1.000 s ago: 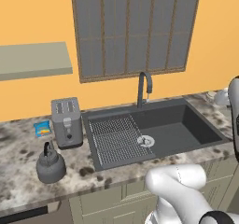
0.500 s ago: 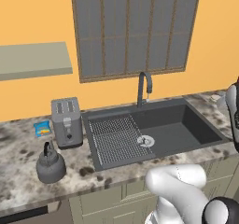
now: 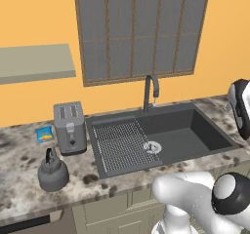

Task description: Open the cabinet. Pick the dish brush and place it next to the sink. Then close the cabinet.

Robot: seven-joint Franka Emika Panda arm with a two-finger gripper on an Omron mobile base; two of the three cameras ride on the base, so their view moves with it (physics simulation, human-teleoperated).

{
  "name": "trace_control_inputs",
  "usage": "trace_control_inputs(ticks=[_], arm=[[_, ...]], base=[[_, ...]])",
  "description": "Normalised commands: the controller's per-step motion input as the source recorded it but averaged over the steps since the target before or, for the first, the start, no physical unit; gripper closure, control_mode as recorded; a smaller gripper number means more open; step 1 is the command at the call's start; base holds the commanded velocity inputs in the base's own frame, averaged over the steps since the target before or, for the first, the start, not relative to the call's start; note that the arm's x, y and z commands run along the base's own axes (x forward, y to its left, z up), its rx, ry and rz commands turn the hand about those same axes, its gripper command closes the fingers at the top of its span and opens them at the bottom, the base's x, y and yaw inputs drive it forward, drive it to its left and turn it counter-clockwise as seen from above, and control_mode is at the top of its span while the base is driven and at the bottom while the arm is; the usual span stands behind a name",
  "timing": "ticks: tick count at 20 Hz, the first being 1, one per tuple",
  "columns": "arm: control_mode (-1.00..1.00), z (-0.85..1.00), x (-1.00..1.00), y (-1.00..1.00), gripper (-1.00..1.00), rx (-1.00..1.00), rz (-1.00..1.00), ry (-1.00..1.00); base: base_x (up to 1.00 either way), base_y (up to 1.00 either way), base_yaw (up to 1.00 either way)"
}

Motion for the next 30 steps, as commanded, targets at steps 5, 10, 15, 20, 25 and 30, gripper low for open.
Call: trace_control_inputs(ticks=[5,10,15,20,25,30], arm=[[-1.00,-0.58,0.38,-0.45,1.00,0.00,0.00,0.02],[-1.00,-0.44,0.26,-0.42,1.00,0.00,0.00,0.00],[-1.00,-0.23,0.28,-0.32,1.00,0.00,0.00,0.01],[-1.00,-0.25,0.48,-0.26,1.00,0.00,0.00,0.02],[-1.00,-0.15,0.22,-0.33,1.00,0.01,0.00,0.01],[-1.00,-0.11,0.00,-0.26,1.00,0.03,0.00,0.01]], base=[[0.00,0.00,0.00],[0.00,0.00,0.00],[0.00,0.00,0.00],[0.00,0.00,0.00],[0.00,0.00,0.00],[0.00,0.00,0.00]])
